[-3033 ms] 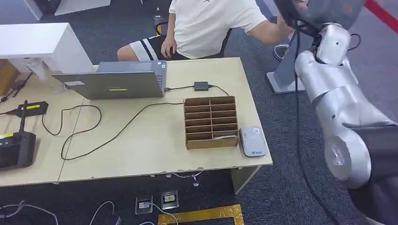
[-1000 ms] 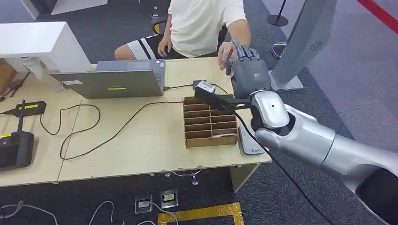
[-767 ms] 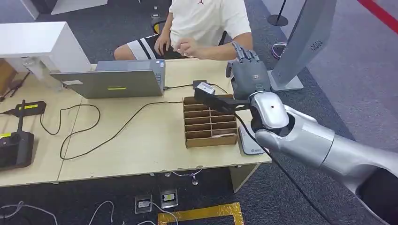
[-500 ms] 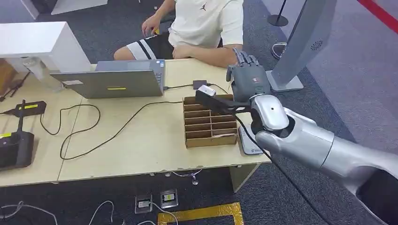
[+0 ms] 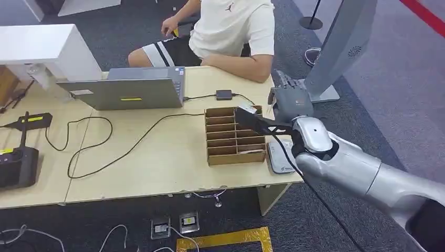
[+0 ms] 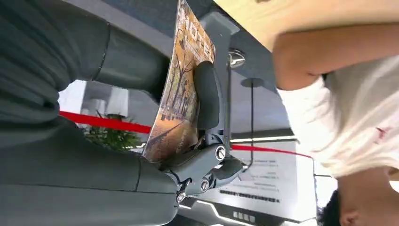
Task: Pass the card to the sensor for recognition and then transmit it.
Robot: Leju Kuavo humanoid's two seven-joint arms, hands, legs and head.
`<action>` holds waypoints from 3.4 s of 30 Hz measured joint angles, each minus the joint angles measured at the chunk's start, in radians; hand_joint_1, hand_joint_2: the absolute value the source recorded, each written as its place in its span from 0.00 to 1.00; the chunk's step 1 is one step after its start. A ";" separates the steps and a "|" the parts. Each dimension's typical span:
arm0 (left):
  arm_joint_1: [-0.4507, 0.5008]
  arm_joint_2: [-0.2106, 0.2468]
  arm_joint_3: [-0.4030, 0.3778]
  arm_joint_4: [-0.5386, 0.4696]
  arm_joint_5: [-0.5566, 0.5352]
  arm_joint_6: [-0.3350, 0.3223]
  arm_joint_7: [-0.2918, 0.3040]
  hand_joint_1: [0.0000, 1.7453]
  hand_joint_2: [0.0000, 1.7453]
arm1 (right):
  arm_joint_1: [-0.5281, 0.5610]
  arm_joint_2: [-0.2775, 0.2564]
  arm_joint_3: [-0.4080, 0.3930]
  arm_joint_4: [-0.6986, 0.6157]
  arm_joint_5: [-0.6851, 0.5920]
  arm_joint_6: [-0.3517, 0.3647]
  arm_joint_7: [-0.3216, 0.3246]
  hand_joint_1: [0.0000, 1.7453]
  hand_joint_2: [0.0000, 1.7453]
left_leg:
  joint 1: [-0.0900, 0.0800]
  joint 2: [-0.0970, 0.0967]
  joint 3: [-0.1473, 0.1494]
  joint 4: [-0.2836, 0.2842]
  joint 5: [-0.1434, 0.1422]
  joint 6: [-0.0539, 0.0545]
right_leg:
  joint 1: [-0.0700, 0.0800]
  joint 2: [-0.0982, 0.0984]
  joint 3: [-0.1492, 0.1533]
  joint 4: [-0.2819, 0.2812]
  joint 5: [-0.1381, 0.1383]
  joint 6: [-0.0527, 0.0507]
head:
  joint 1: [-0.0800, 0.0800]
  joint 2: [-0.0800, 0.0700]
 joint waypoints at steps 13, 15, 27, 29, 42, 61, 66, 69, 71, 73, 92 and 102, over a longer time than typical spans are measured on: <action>-0.001 0.001 0.000 0.000 -0.040 0.000 0.000 0.00 0.00 | 0.167 -0.062 -0.100 0.013 0.055 0.022 0.000 1.00 1.00 | 0.000 -0.001 0.000 0.000 0.000 0.000 | 0.000 -0.001 0.000 0.000 0.000 0.000 | -0.001 0.000; -0.001 0.002 0.000 0.000 -0.042 0.000 0.000 0.00 0.00 | 0.181 -0.061 -0.109 0.013 0.058 0.024 0.000 1.00 1.00 | 0.000 -0.001 0.000 0.000 0.000 0.000 | 0.001 -0.001 0.001 0.000 0.000 0.000 | 0.000 0.000; -0.001 0.003 0.000 -0.003 -0.026 0.000 0.019 0.00 0.00 | 0.255 -0.041 -0.125 0.027 0.032 0.042 -0.003 1.00 1.00 | 0.000 -0.001 0.000 0.000 0.000 0.000 | 0.001 -0.002 0.001 0.000 0.000 0.000 | -0.001 0.000; -0.001 0.003 0.000 -0.004 -0.022 0.000 0.019 0.00 0.00 | 0.265 -0.035 -0.125 0.034 0.029 0.038 -0.003 1.00 1.00 | 0.000 -0.001 0.000 0.000 0.000 0.000 | 0.001 -0.002 0.001 0.000 0.000 0.000 | 0.000 0.000; -0.001 0.003 -0.023 -0.010 -0.008 0.000 0.037 0.00 0.00 | 0.297 0.000 -0.125 0.088 -0.014 0.025 -0.007 1.00 1.00 | 0.000 -0.002 0.000 0.000 0.000 0.000 | 0.001 -0.002 0.001 0.000 0.000 0.000 | -0.001 0.000; 0.000 0.004 -0.050 -0.013 0.007 0.000 0.069 0.00 0.00 | 0.358 0.002 -0.146 0.137 -0.081 -0.054 -0.005 1.00 1.00 | 0.000 -0.002 0.000 0.000 0.000 0.000 | 0.001 -0.002 0.001 -0.001 0.000 0.000 | 0.000 0.000; 0.000 0.004 -0.063 -0.015 0.016 0.000 0.072 0.00 0.00 | 0.361 0.001 -0.156 0.142 -0.086 -0.051 -0.006 1.00 1.00 | 0.000 -0.002 0.000 0.000 0.000 0.000 | 0.001 -0.002 0.001 -0.001 0.000 0.000 | -0.001 0.000; 0.000 0.004 -0.070 -0.019 0.022 0.000 0.072 0.00 0.00 | 0.364 0.001 -0.162 0.143 -0.090 -0.050 -0.008 1.00 1.00 | 0.000 -0.002 0.000 0.000 0.000 0.000 | 0.001 -0.002 0.001 -0.001 0.000 0.000 | -0.001 0.000; 0.000 0.004 -0.074 -0.024 0.023 0.000 0.072 0.00 0.00 | 0.368 0.002 -0.169 0.144 -0.092 -0.050 -0.009 1.00 1.00 | 0.000 -0.002 0.000 0.000 0.000 0.000 | 0.001 -0.002 0.002 -0.001 0.000 0.000 | -0.001 0.000; 0.000 0.004 -0.075 -0.027 0.023 0.000 0.072 0.00 0.00 | 0.370 0.003 -0.169 0.146 -0.092 -0.051 -0.009 1.00 1.00 | 0.000 -0.002 0.000 0.000 0.000 0.000 | 0.001 -0.002 0.002 -0.001 0.000 0.000 | -0.001 0.000; 0.000 0.005 -0.092 -0.029 0.000 0.000 0.071 0.00 0.00 | 0.371 0.003 -0.177 0.148 -0.087 -0.076 -0.008 1.00 1.00 | 0.000 -0.002 0.000 0.000 0.000 0.000 | 0.001 -0.002 0.002 -0.001 0.000 0.000 | -0.001 0.000; -0.001 0.006 -0.092 -0.032 -0.073 0.000 0.048 0.00 0.00 | 0.219 -0.012 -0.241 0.044 -0.011 -0.125 -0.001 1.00 1.00 | 0.000 -0.002 0.001 0.000 0.000 0.000 | 0.001 -0.002 0.002 0.000 0.000 0.000 | -0.001 0.000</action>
